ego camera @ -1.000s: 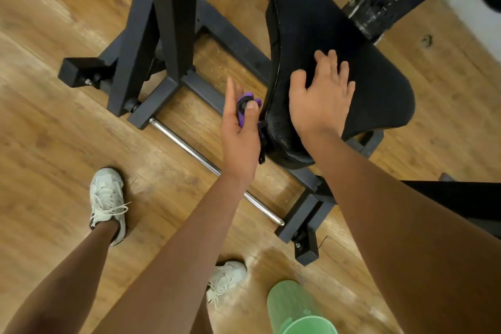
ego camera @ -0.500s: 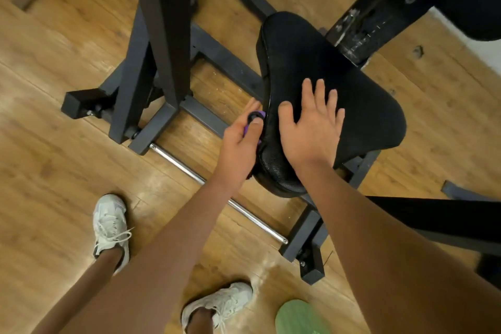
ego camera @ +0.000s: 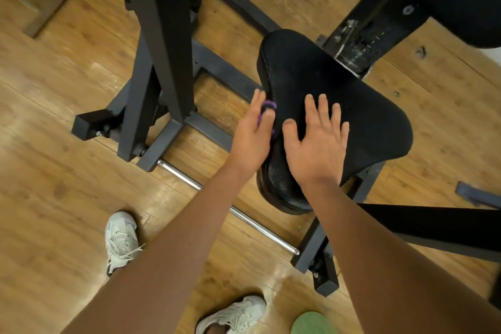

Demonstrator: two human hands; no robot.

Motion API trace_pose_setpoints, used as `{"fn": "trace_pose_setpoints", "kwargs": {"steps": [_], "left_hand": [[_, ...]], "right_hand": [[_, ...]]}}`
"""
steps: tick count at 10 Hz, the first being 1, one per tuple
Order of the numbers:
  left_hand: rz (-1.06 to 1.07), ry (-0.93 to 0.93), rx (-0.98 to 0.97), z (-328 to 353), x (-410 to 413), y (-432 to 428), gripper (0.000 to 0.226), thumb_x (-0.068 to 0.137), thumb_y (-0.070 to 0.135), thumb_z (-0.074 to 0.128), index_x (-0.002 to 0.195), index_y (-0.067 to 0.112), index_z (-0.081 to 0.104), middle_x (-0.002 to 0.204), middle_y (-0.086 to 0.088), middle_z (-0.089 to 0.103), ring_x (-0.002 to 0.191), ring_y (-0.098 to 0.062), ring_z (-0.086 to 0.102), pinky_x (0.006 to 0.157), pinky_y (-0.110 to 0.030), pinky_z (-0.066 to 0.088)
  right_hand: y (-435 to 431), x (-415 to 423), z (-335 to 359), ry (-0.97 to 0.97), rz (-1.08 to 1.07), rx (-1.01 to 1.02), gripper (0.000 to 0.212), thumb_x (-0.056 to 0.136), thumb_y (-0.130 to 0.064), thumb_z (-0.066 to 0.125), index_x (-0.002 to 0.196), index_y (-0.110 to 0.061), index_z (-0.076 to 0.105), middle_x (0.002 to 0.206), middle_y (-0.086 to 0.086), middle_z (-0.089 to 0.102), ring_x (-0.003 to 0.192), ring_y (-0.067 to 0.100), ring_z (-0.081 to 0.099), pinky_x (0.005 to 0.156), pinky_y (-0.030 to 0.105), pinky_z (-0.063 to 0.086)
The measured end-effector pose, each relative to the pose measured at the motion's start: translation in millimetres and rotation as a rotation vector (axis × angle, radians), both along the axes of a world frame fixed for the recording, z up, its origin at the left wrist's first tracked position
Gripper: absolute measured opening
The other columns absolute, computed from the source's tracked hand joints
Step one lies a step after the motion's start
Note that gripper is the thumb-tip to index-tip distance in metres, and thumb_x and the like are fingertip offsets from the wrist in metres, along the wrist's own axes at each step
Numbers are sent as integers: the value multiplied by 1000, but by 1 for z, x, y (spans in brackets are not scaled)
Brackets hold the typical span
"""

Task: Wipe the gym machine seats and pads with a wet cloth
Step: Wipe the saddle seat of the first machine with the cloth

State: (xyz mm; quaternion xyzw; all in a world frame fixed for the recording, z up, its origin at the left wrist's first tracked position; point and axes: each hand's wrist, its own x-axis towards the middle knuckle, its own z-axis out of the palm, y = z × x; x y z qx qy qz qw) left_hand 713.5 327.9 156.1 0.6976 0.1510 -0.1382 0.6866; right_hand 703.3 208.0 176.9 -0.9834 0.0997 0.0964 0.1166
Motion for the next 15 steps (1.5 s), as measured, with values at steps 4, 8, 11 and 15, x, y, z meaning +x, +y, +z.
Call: {"fn": "trace_pose_setpoints", "kwargs": {"steps": [4, 8, 11, 15], "left_hand": [[17, 54, -292, -9, -50, 6, 55, 104, 28, 48, 155, 28, 27, 159, 13, 31, 143, -5, 35, 118, -39, 34], [249, 133, -193, -26, 74, -6, 40, 107, 23, 39, 146, 20, 41, 114, -4, 65, 106, -15, 61, 97, -39, 49], [38, 36, -210, -28, 32, 0, 57, 105, 32, 38, 158, 28, 17, 153, 4, 44, 133, -10, 50, 112, -38, 42], [-79, -108, 136, -36, 156, 21, 47, 108, 20, 37, 154, 12, 31, 163, -1, 25, 148, -7, 22, 118, -17, 15]], "right_hand": [[1, -1, 2, 1, -17, 19, 64, 98, -55, 26, 156, -30, 19, 165, -3, 13, 152, 20, 1, 123, 47, 4], [3, -2, 3, 3, -25, 31, 63, 98, -54, 24, 156, -31, 19, 165, -4, 12, 152, 18, -1, 124, 46, 3], [3, -3, 4, 5, -20, 18, 64, 97, -54, 21, 156, -30, 20, 165, -4, 13, 152, 18, 0, 123, 47, 4], [4, -1, 2, -11, -37, 50, 63, 97, -54, 21, 155, -31, 22, 164, -5, 15, 152, 15, -1, 124, 45, 3]]}}
